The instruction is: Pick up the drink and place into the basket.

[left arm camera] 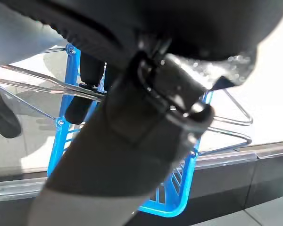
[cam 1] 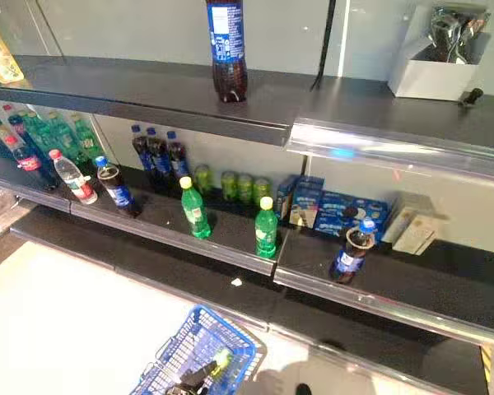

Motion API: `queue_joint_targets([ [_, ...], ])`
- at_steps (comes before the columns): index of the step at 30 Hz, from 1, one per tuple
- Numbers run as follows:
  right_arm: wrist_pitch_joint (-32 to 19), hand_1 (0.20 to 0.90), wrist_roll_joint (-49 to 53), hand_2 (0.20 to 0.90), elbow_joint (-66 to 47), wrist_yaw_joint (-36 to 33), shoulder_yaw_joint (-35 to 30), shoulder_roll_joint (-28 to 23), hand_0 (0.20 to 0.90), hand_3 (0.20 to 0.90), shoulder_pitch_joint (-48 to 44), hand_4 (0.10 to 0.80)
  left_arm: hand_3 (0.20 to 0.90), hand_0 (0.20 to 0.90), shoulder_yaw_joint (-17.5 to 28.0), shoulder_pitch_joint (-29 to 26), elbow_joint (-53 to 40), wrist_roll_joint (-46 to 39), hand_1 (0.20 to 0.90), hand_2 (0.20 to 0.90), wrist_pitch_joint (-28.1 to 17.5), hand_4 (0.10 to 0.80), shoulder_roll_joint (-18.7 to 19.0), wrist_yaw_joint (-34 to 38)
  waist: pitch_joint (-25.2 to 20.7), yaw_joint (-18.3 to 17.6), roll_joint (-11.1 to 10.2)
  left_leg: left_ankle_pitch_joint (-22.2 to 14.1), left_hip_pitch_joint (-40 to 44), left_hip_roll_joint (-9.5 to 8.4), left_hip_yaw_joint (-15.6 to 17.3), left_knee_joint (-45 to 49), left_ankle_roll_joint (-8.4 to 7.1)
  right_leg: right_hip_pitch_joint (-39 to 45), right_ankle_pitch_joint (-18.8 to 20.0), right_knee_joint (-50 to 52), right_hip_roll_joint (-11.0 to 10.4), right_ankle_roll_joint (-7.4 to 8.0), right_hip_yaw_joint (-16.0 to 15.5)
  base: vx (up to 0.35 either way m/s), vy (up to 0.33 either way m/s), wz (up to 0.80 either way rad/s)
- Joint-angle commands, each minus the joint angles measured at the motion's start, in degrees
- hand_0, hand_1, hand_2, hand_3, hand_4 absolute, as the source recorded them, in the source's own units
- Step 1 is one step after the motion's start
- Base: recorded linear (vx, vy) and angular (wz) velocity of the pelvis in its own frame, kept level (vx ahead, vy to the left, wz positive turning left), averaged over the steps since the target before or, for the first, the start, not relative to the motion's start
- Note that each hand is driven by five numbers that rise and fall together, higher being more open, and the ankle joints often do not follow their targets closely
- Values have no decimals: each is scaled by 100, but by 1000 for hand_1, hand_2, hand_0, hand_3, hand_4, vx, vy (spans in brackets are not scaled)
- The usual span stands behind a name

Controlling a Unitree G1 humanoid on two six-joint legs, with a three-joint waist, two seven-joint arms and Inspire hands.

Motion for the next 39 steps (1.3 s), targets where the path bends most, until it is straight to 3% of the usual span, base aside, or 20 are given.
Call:
queue_joint_targets([
  [1, -35, 900, 112, 900, 328, 28, 53, 192, 900, 900, -370, 800, 200, 300, -64, 44, 200, 115, 300, 300, -191, 100, 399, 69, 231, 45, -232, 100, -227, -14, -175, 26, 35, 173, -14, 28, -396, 319, 16, 0, 0, 0],
  [11, -170, 900, -229, 900, 313, -149, 135, 208, 900, 900, -365, 800, 200, 300, 2, 29, 289, 236, 300, 300, -212, 100, 413, -26, 188, 90, -280, 91, -240, -26, -170, 26, 50, 221, -40, 28, -425, 336, -20, 0, 0, 0],
  [25, -1070, 900, -2178, 900, -825, -1185, 1120, -3, 900, 900, -369, 800, 200, 300, 5, -93, 122, 413, 300, 300, -102, 100, 568, -24, 266, 60, -470, 123, -258, 34, -70, 26, 59, 179, 7, 28, -405, 385, 69, -33, -13, -1],
  [30, -1031, 900, -2521, 900, -2832, -1060, 1546, -368, 900, 900, -178, 800, 200, 300, 87, 14, -172, 518, 300, 300, -54, 100, 661, 22, 345, 5, -600, 138, -282, 44, -42, 26, 75, 131, 43, 28, -388, 414, 122, -73, -50, -2],
  [31, -840, 900, -2607, 900, -3873, -857, 1646, -576, 900, 900, -56, 800, 200, 300, 148, 107, -296, 566, 300, 300, -38, 100, 699, 17, 365, -34, -641, 144, -293, 54, -24, 26, 77, 107, 56, 28, -382, 426, 137, -45, -30, -3],
  [34, -785, 900, -2668, 900, -4664, -696, 1722, -828, 900, 900, 80, 800, 200, 300, 155, 182, -384, 551, 300, 300, -19, 100, 739, 18, 362, -73, -660, 144, -304, 53, -8, 26, 80, 90, 62, 28, -373, 435, 158, -29, -17, -2],
  [35, -771, 900, -2757, 900, -5620, -569, 1754, -1172, 900, 900, 272, 800, 200, 300, 211, 277, -478, 598, 300, 300, -4, 100, 773, 7, 358, -119, -692, 133, -303, 53, 17, 26, 85, 75, 70, 28, -362, 452, 178, 0, 0, 0],
  [39, -1382, 900, -2754, 900, -6913, -520, 1519, -1683, 900, 900, 493, 800, 200, 300, 246, 470, -558, 682, 300, 300, -74, 100, 744, -26, 302, -182, -719, 95, -281, 50, 50, 26, 106, 68, 56, 28, -352, 476, 215, 0, 0, 0],
])
